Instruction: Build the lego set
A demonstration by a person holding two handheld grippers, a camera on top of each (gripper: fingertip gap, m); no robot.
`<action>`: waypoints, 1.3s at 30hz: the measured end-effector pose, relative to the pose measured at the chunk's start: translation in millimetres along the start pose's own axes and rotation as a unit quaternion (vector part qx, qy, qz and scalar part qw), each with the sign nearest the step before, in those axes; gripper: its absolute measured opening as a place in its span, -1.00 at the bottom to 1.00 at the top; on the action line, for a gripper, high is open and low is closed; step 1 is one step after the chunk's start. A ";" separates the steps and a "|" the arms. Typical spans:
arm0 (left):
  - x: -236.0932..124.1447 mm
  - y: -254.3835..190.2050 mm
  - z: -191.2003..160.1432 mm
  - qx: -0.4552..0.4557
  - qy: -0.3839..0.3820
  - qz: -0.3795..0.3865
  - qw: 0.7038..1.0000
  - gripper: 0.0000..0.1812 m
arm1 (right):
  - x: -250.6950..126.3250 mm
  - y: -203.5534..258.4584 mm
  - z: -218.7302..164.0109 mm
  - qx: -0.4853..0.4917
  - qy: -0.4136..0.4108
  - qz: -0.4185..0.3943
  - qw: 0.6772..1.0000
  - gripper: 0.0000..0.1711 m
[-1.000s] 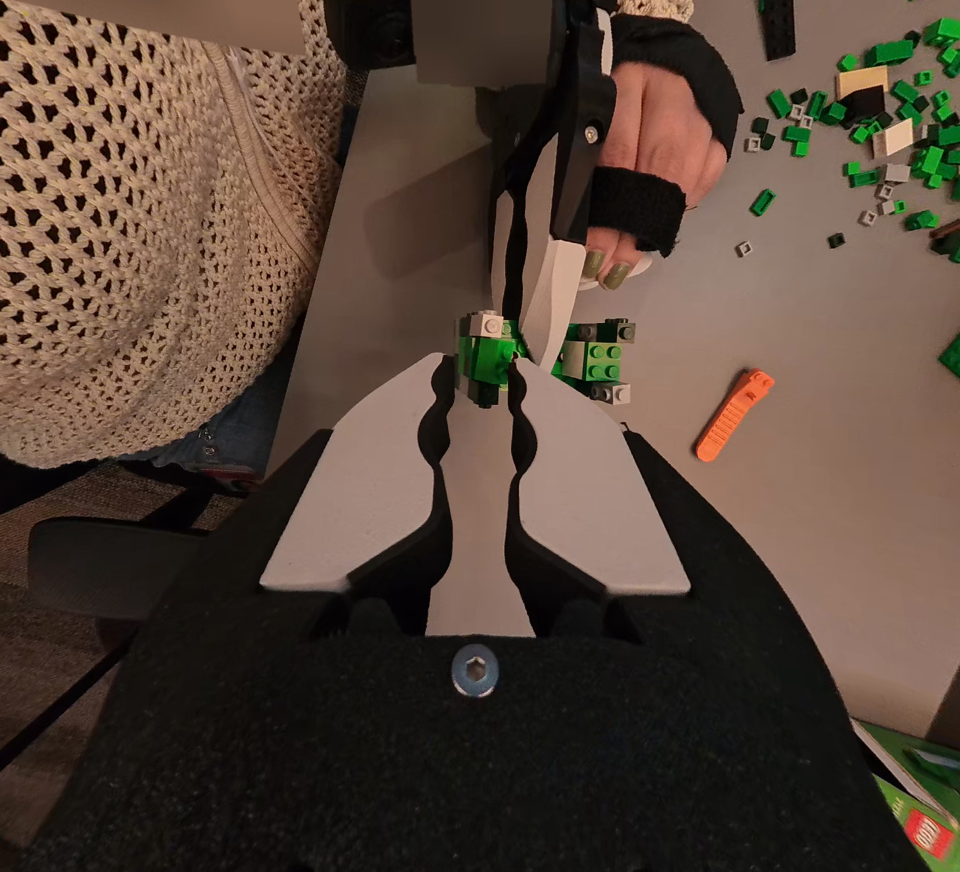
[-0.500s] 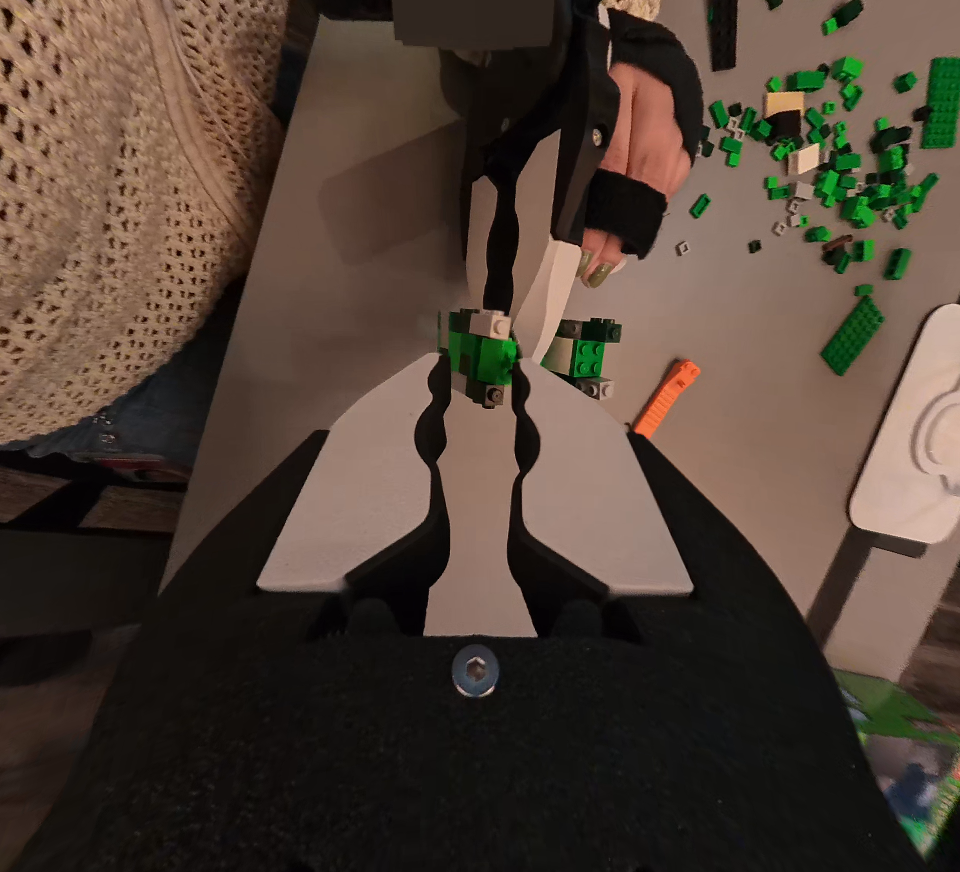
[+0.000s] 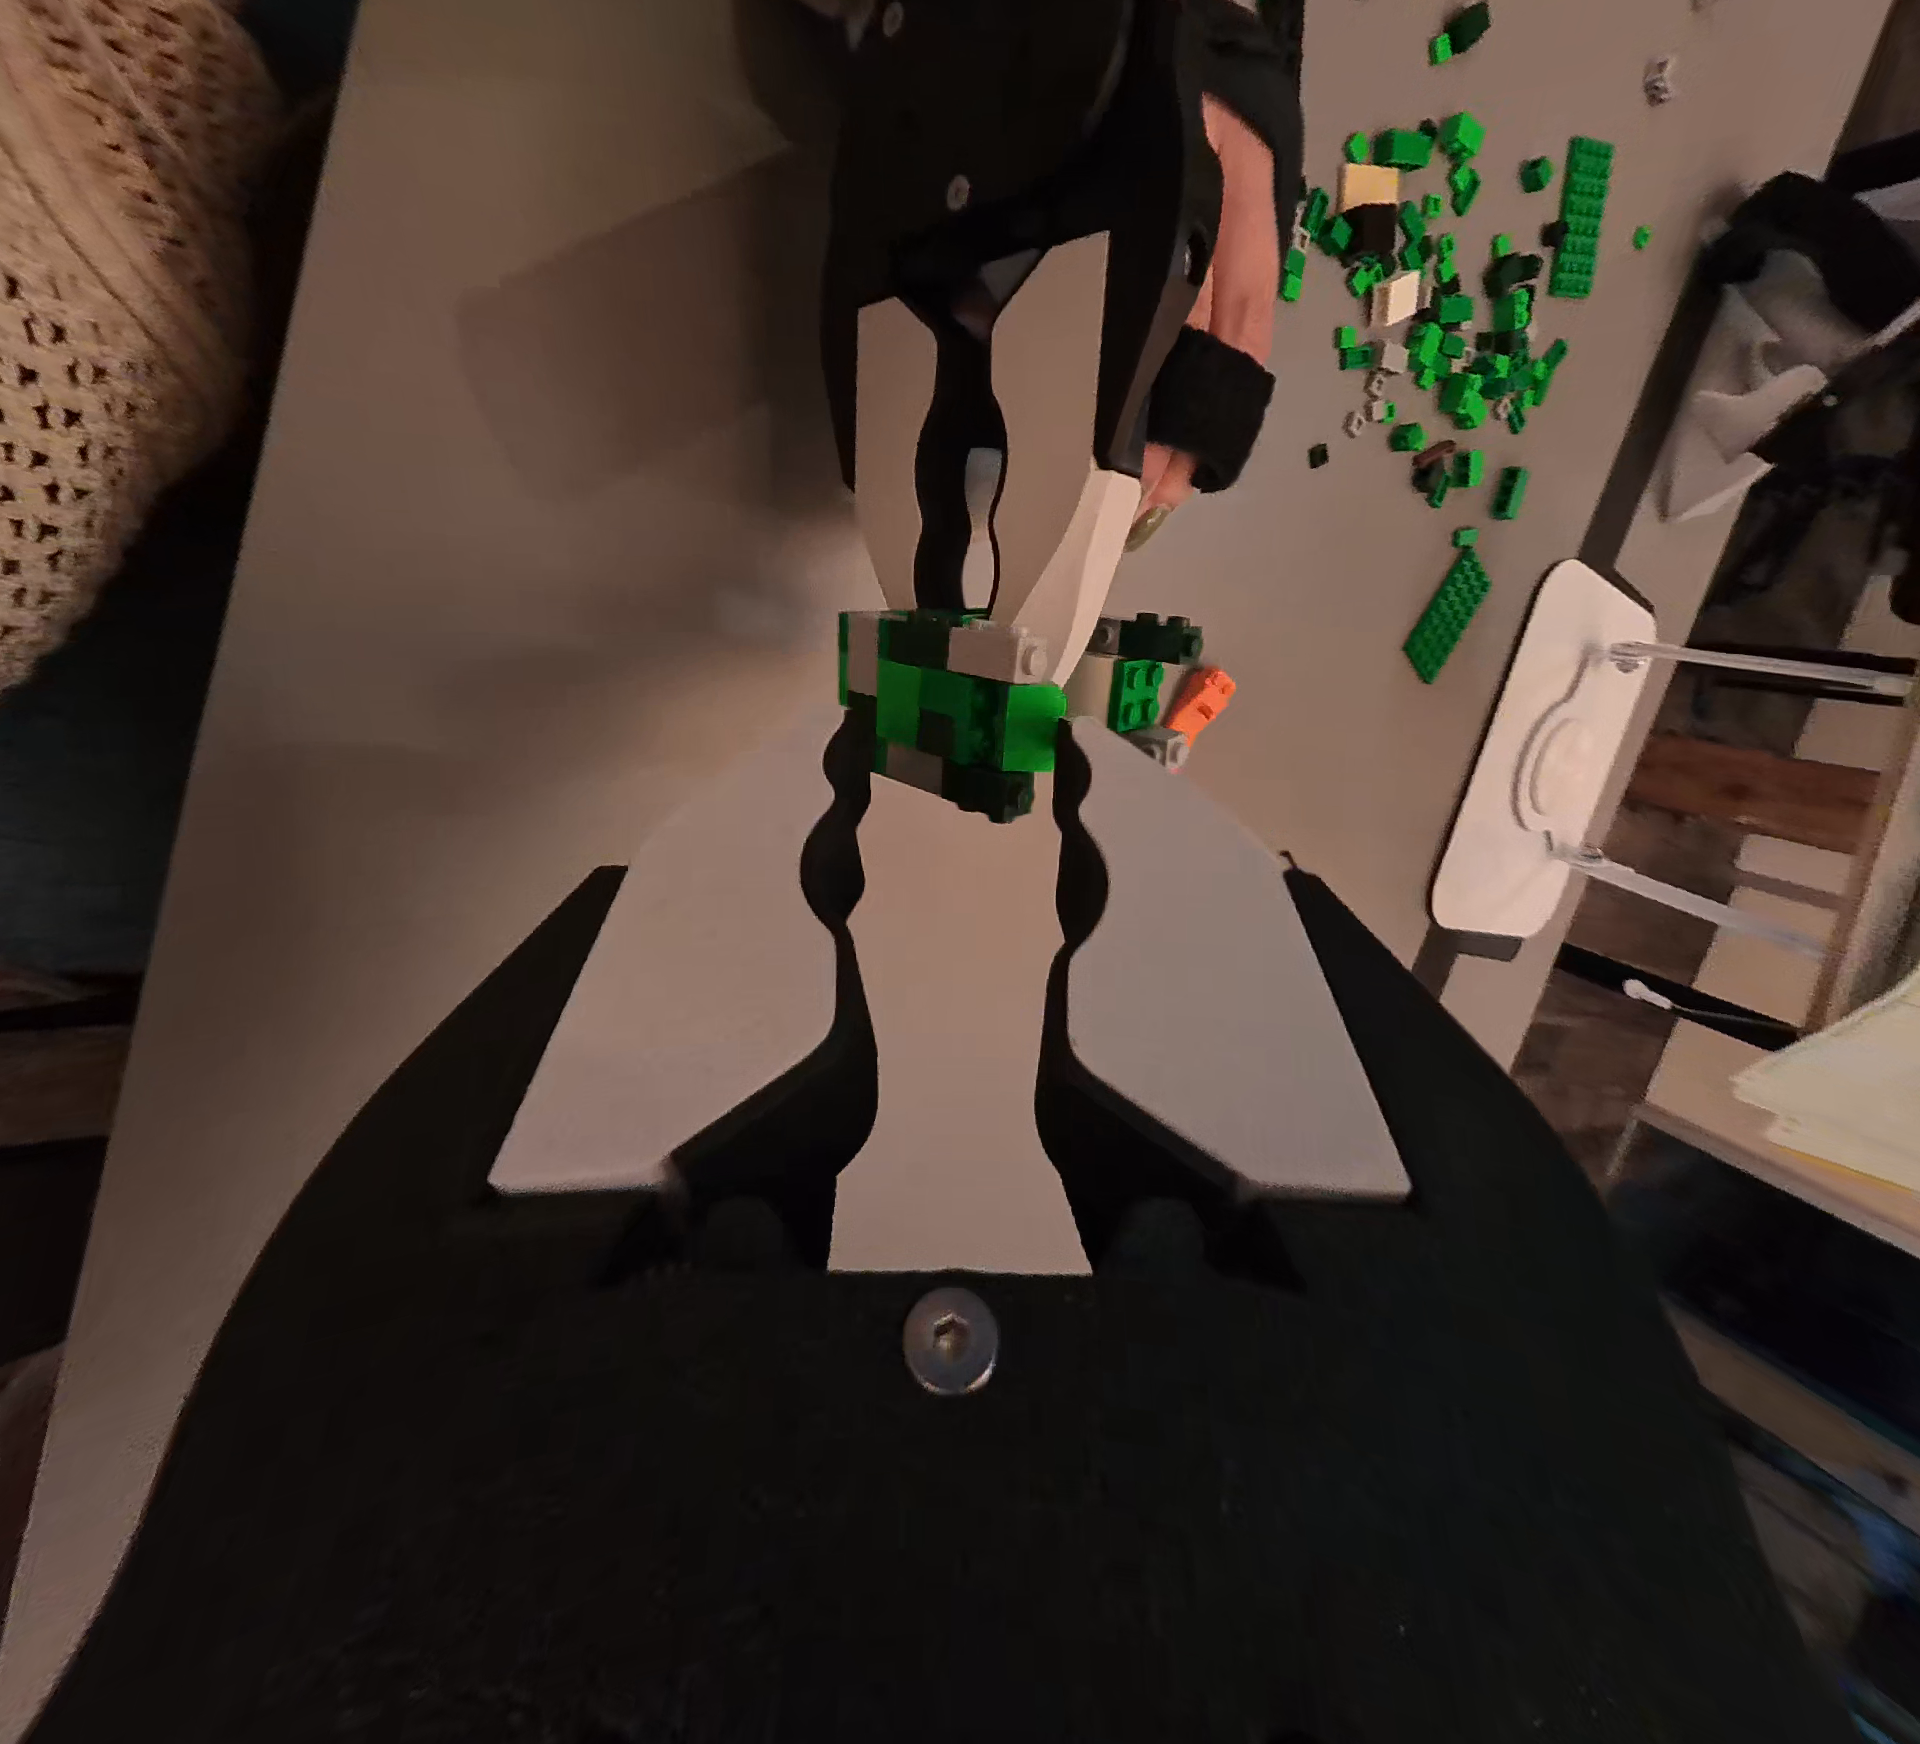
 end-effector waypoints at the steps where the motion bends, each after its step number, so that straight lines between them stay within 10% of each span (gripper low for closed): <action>1: 0.0 0.0 -0.4 -0.001 0.001 -0.001 1.000 -0.78 | 0.2 1.0 -0.3 0.000 0.003 -0.008 1.000 -0.61; 29: 0.6 -3.6 1.1 0.027 0.000 -0.006 1.000 -0.79 | -4.5 17.7 3.6 -0.047 -0.002 -0.062 0.997 -0.63; 39: 1.3 -0.9 -1.5 0.016 0.013 0.000 1.000 -0.78 | 11.4 28.5 5.5 -0.035 0.008 -0.186 0.982 -0.19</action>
Point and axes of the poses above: each gripper's, where its closed fingertips meet, x out along the fingers, z out of its top, y = z × x across the jaws, the point moved 8 cm from there along -x, back along the fingers, and after that the axes turned 4 degrees about -y, right-handed, at the moved point
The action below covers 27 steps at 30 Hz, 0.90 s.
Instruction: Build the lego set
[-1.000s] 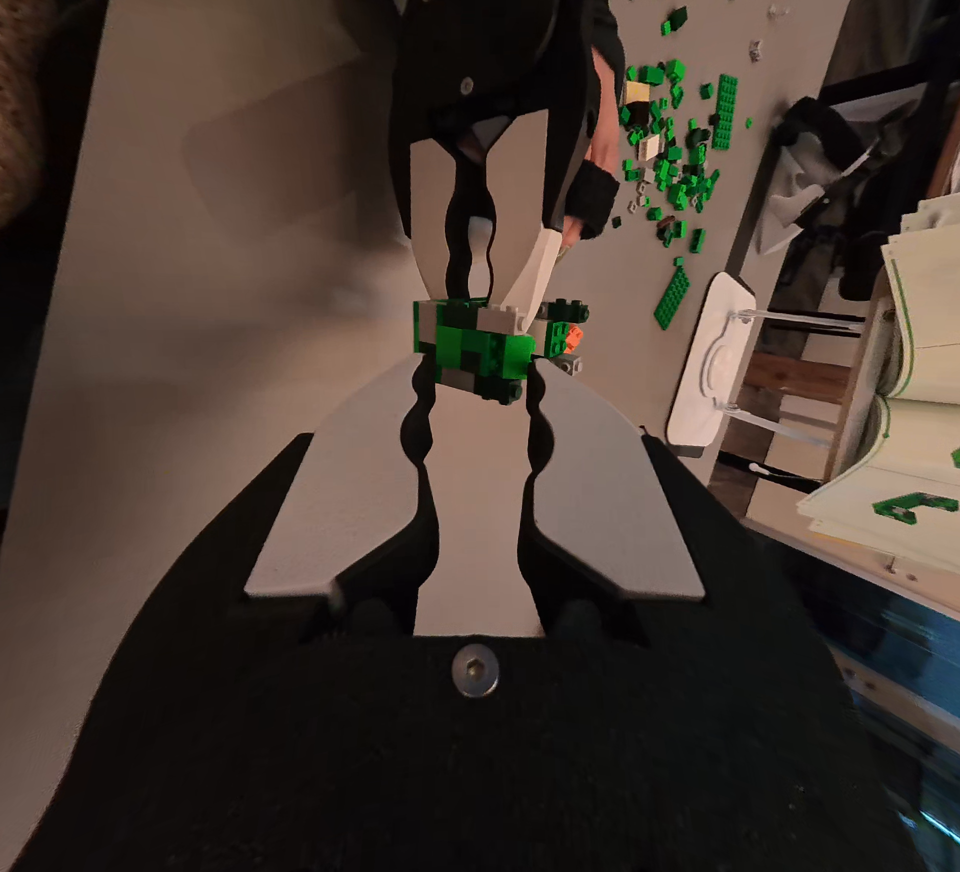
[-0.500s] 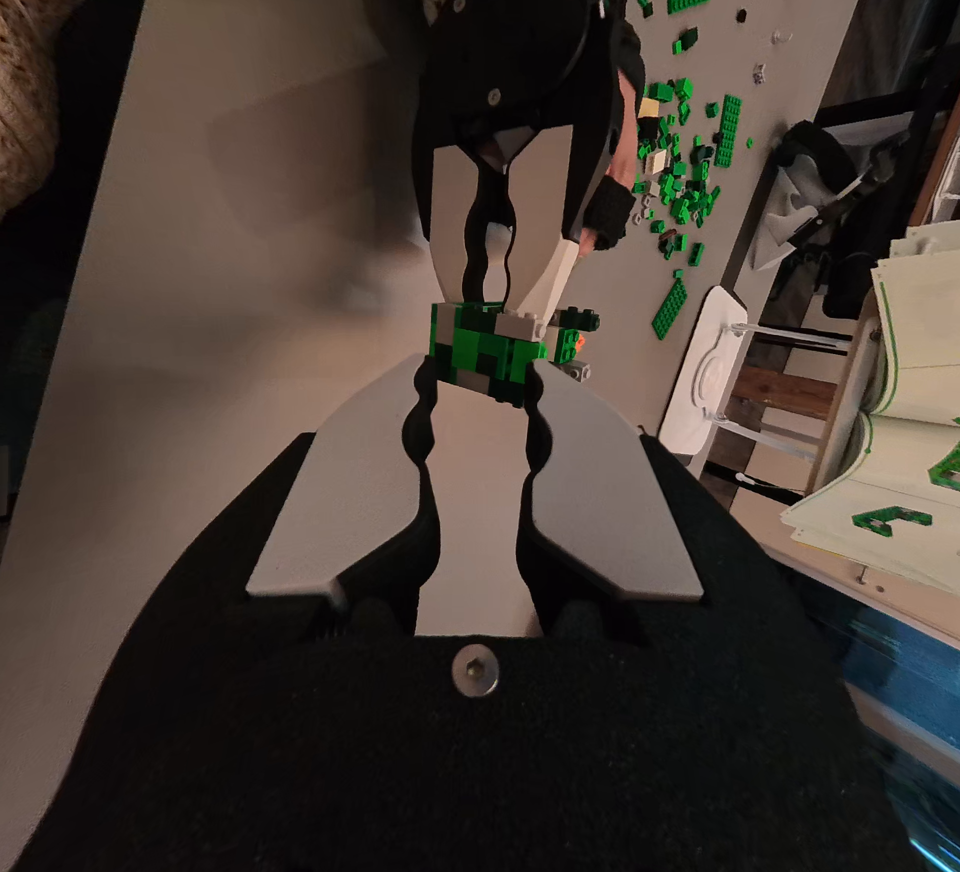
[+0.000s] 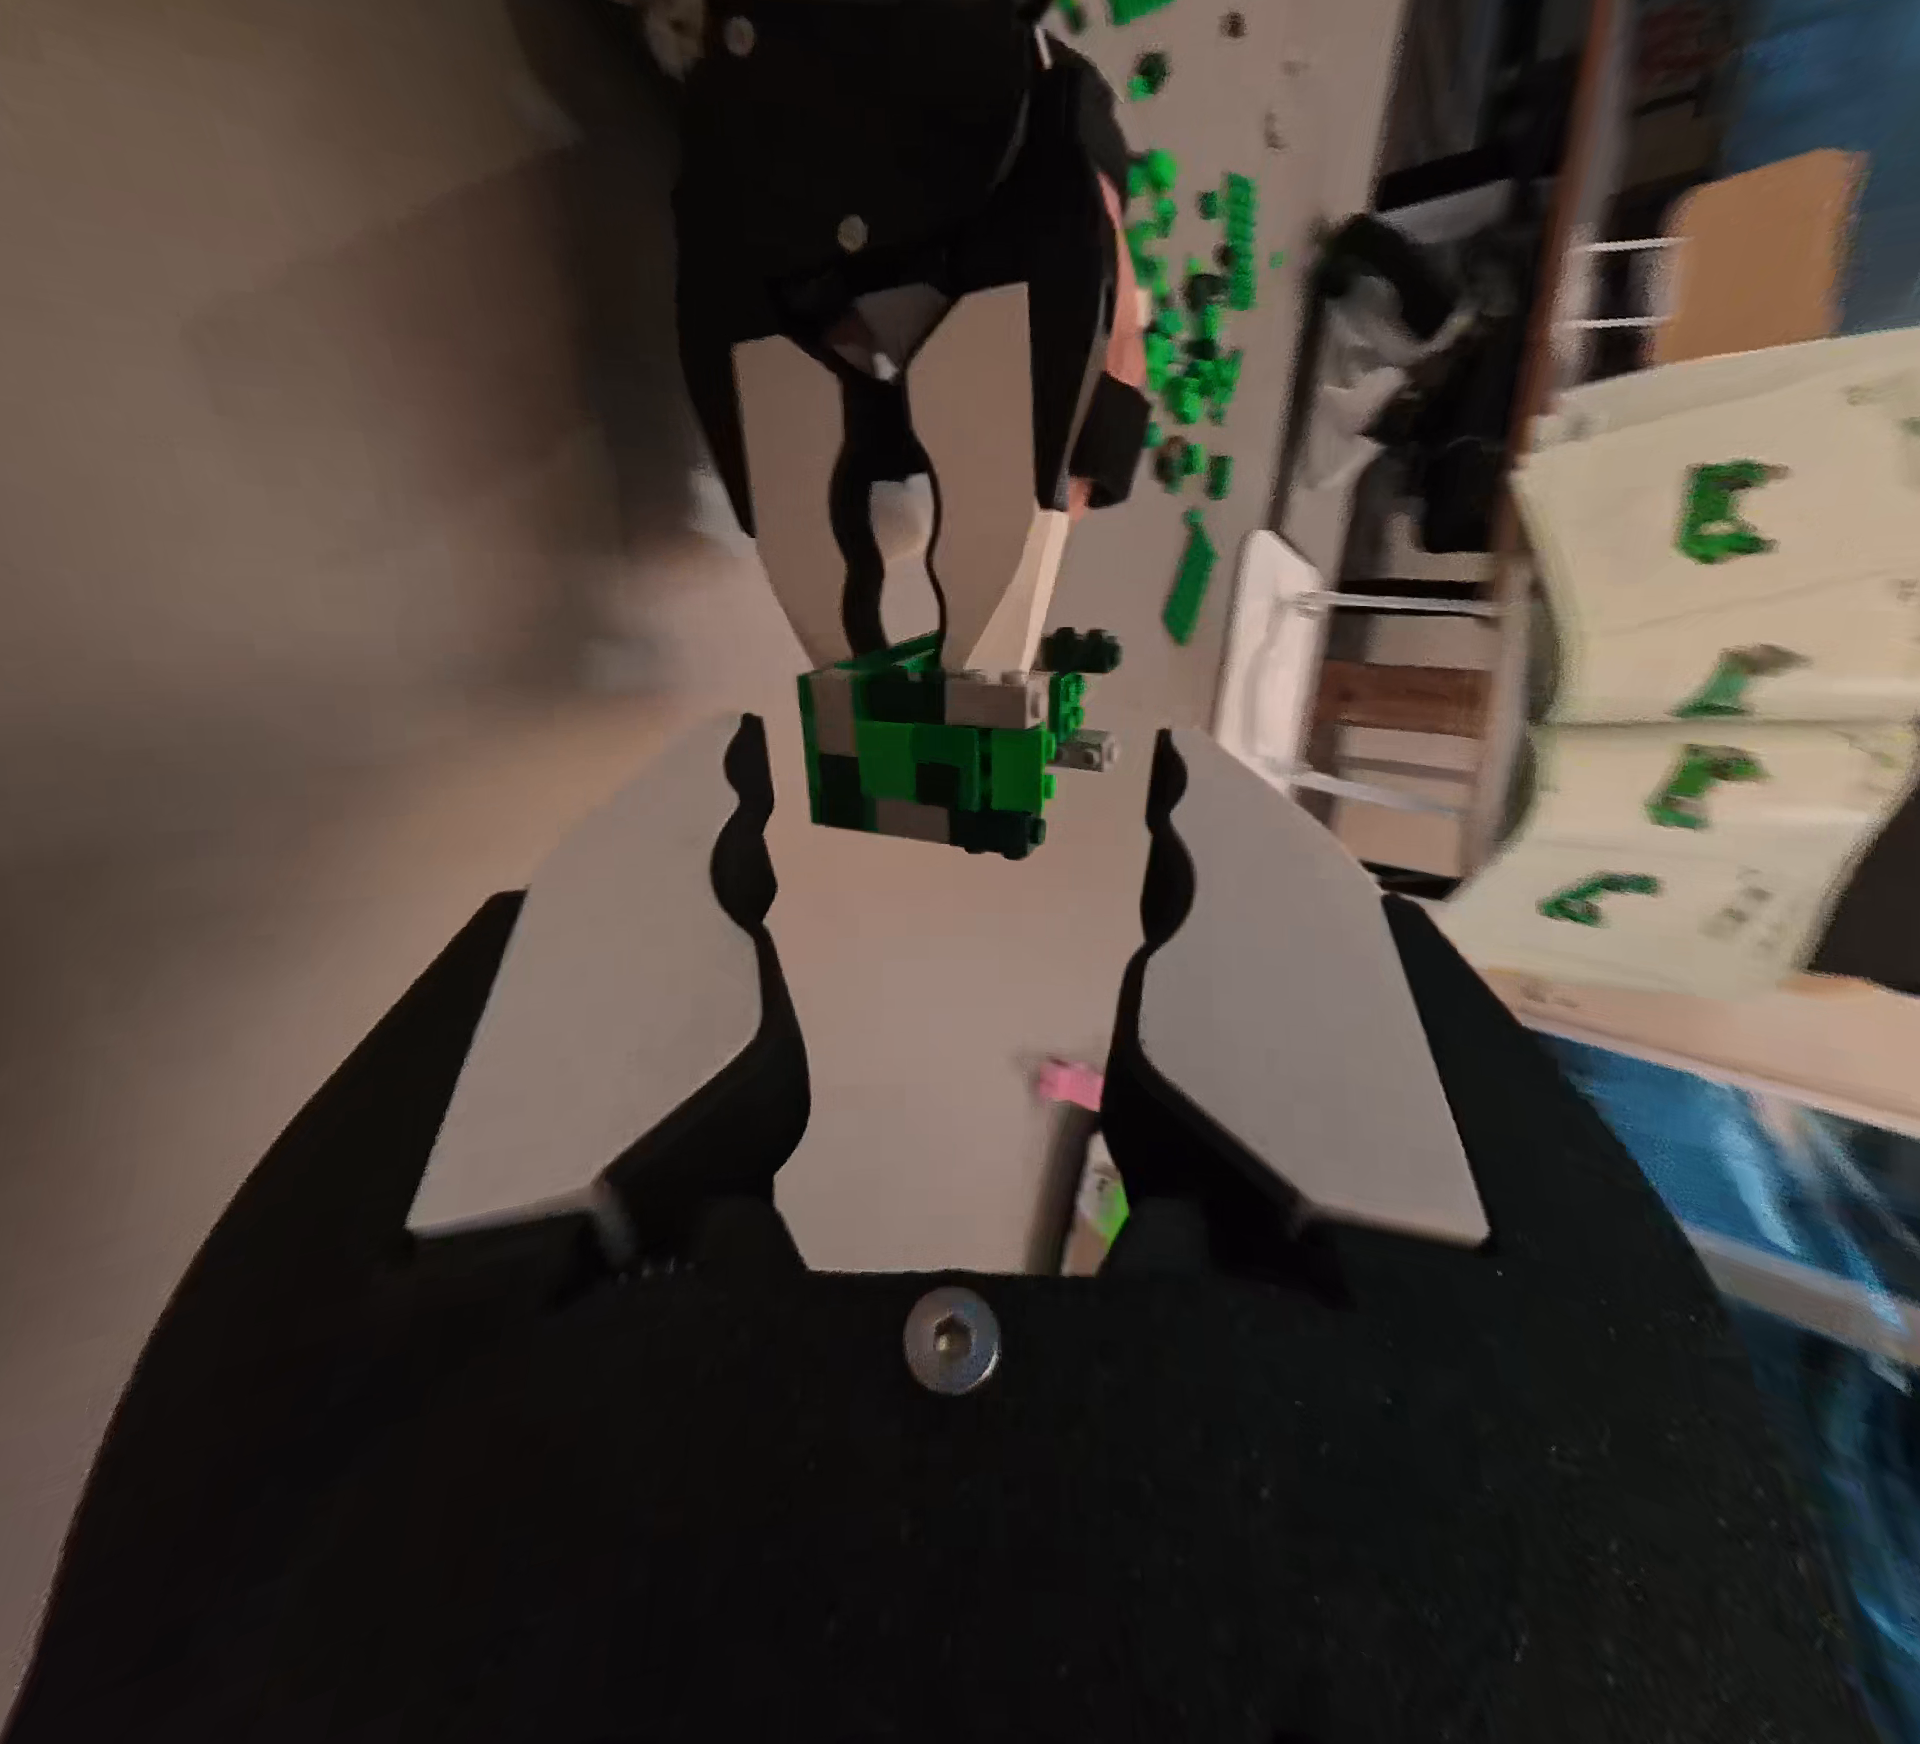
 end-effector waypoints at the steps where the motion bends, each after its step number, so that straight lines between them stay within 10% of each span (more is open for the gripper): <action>1: 0.1 0.1 -0.1 -0.001 0.001 0.000 1.000 -0.78 | 2.1 5.4 -0.7 -0.013 0.004 -0.039 0.999 -0.17; 8: 0.4 -0.6 0.0 -0.003 0.002 -0.004 1.000 -0.79 | 18.8 33.0 -6.8 -0.053 0.035 -0.173 0.983 -0.15; 27: 0.2 -0.8 -0.6 -0.008 0.007 -0.006 1.000 -0.79 | 25.5 30.5 -9.2 -0.054 0.042 -0.181 0.981 -0.34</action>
Point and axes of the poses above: each gripper's, where its closed fingertips meet, x out along the fingers, z out of its top, y = z × x across the jaws, the point moved 8 cm from there along -x, back along the fingers, and after that the axes turned 4 degrees about -y, right-handed, at the moved point
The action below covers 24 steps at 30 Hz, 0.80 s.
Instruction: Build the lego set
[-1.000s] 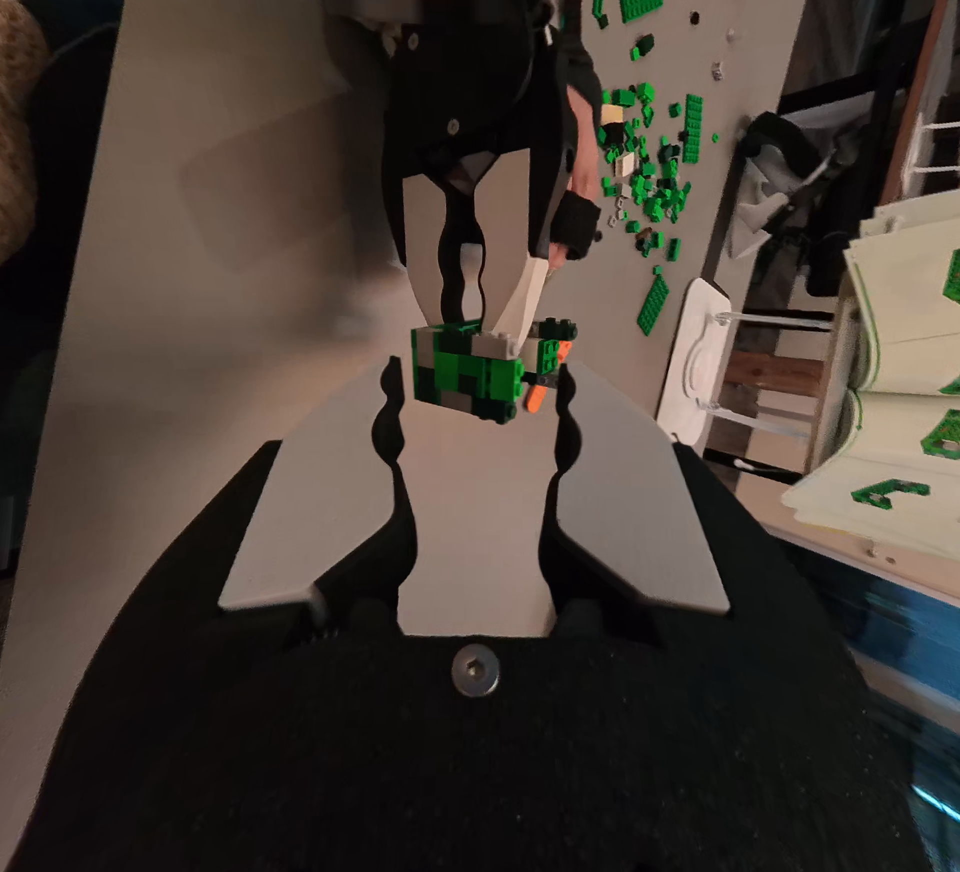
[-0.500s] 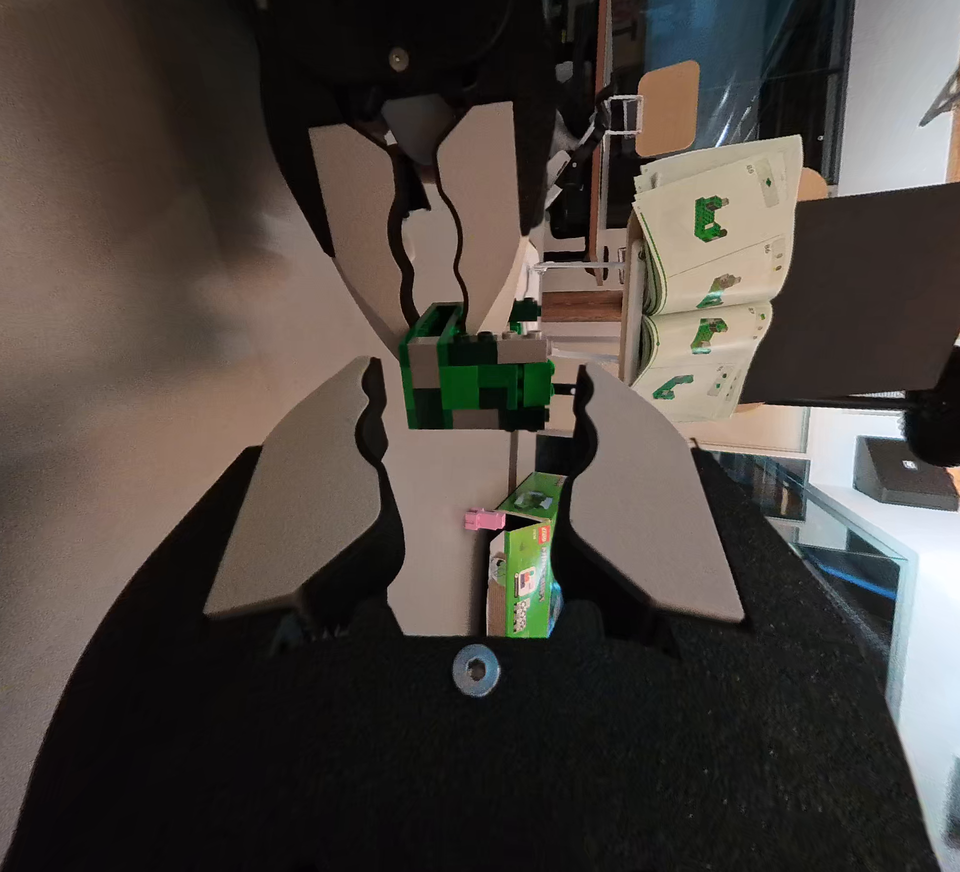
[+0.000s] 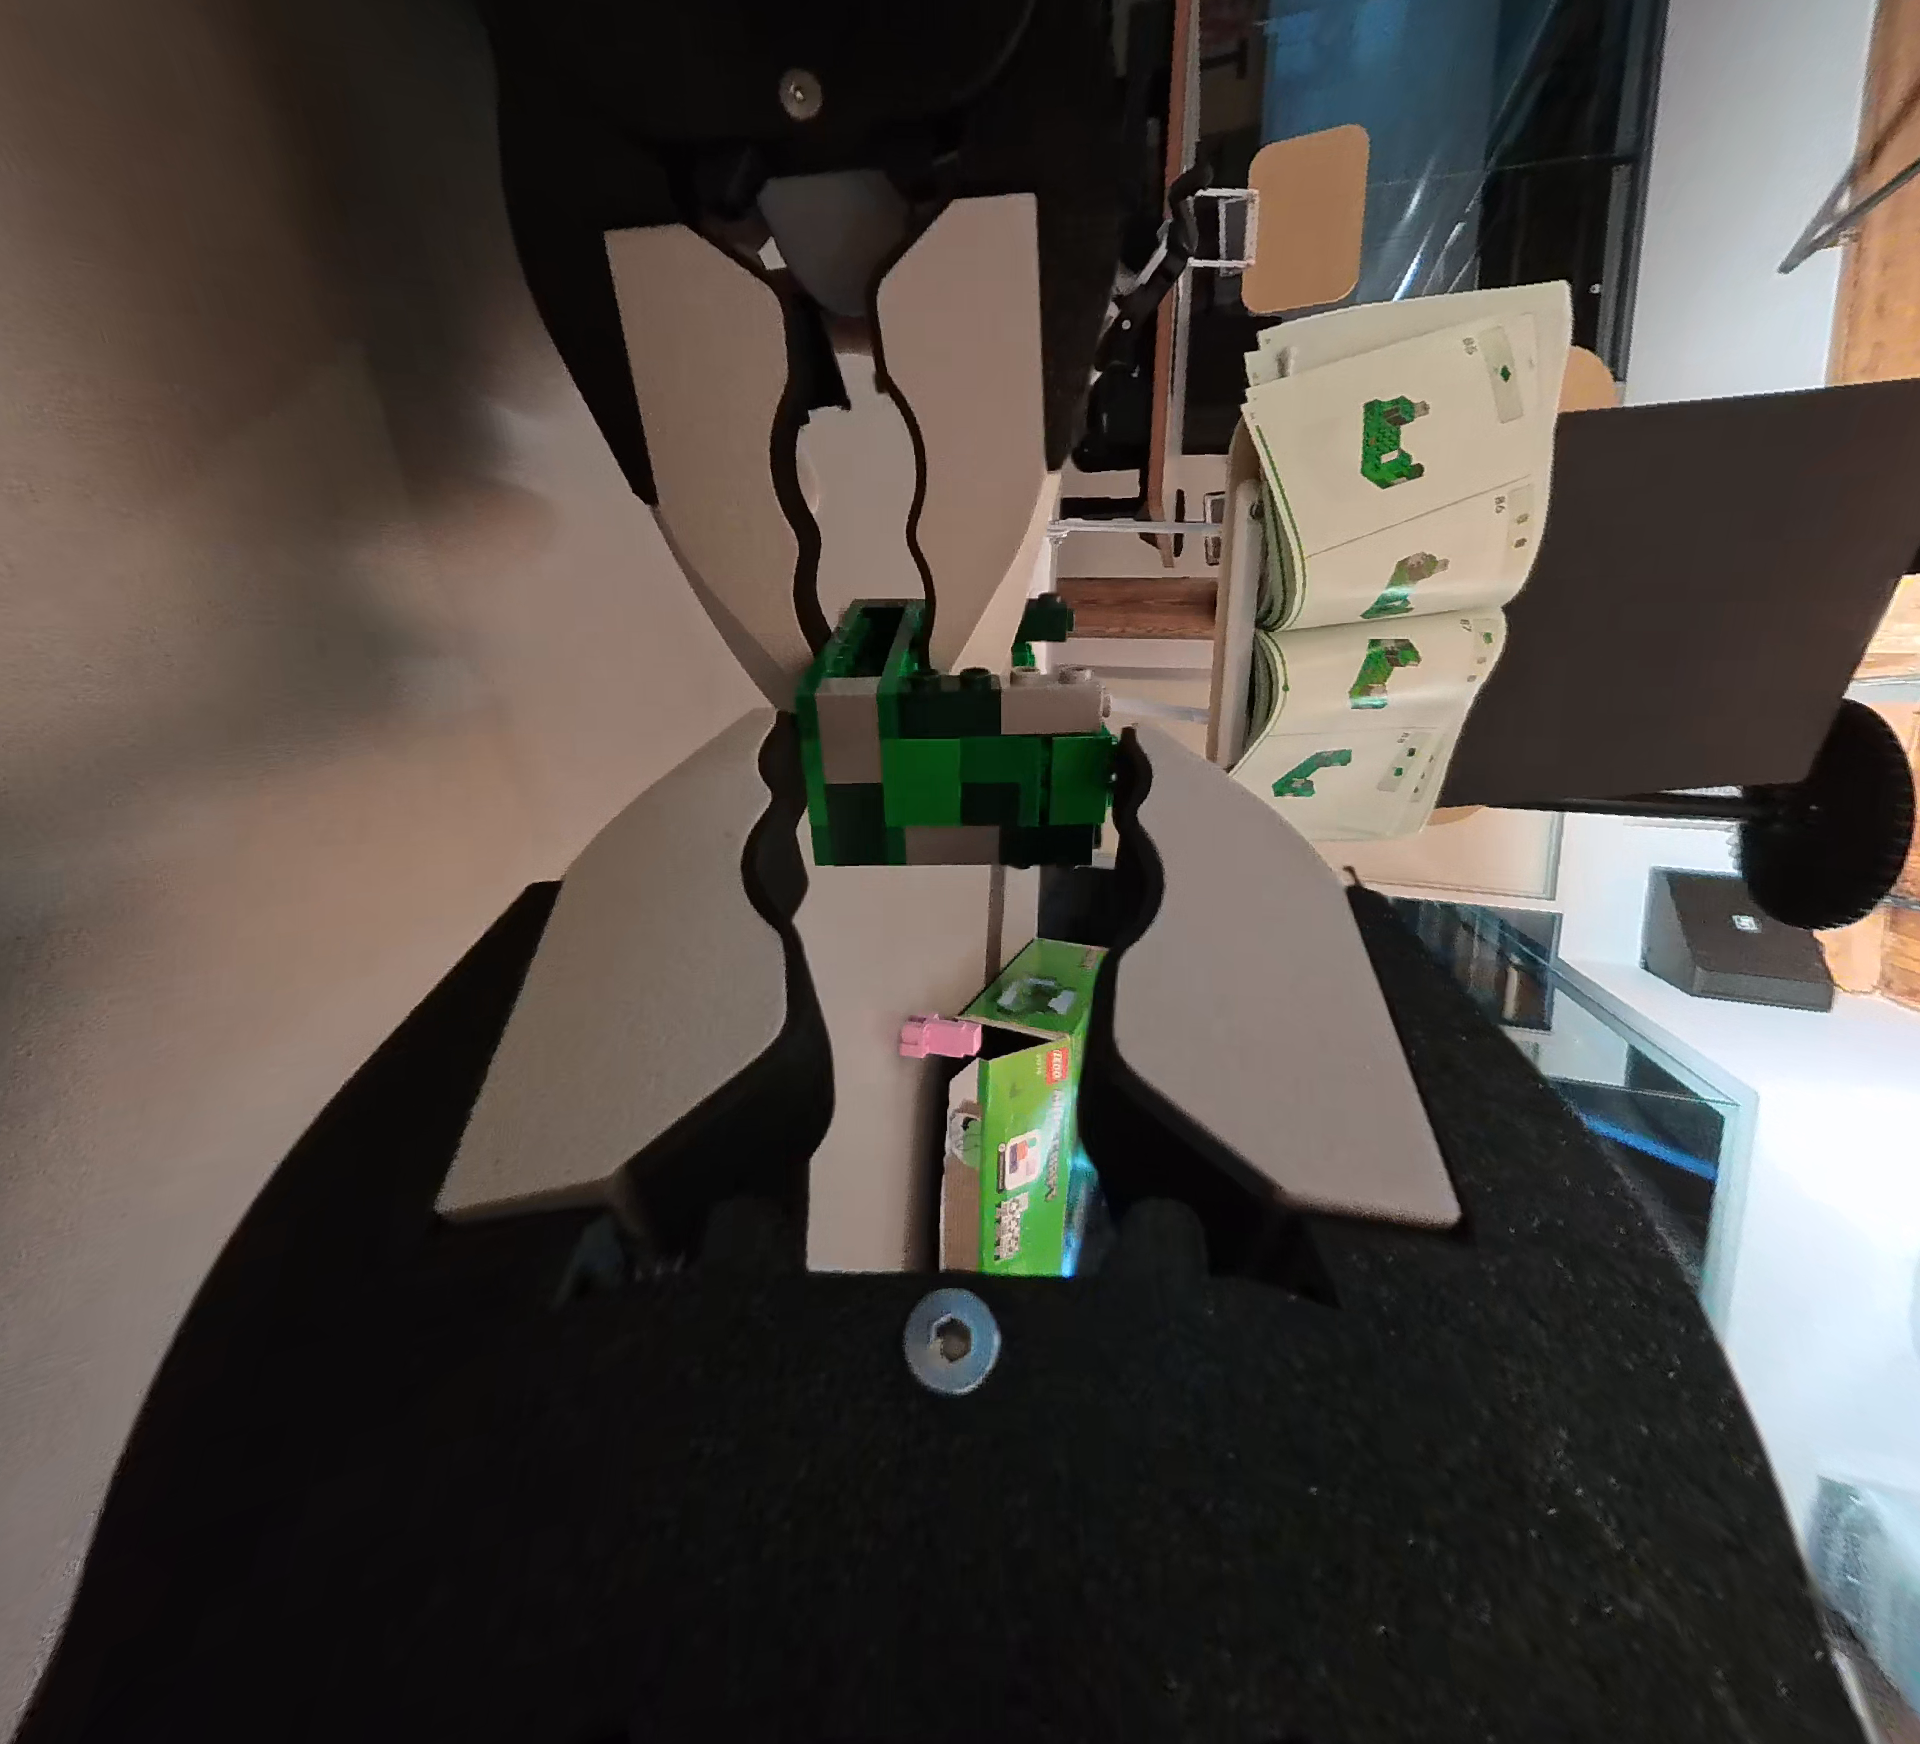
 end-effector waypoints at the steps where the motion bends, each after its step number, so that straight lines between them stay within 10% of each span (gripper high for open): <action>1: -0.1 -0.1 0.1 0.001 0.000 0.000 1.000 -0.79 | -0.3 0.3 0.2 -0.002 -0.001 -0.001 1.000 -0.34; 24: -0.2 -1.6 -0.6 -0.001 0.008 -0.007 1.000 -0.79 | 0.7 3.5 -2.1 0.005 -0.005 -0.012 1.000 -0.36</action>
Point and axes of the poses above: each gripper's, where its closed fingertips meet, x out along the fingers, z out of its top, y = z × x across the jaws, the point moved 8 cm from there along -x, back along the fingers, and after that the axes turned 4 degrees about -y, right-handed, at the moved point
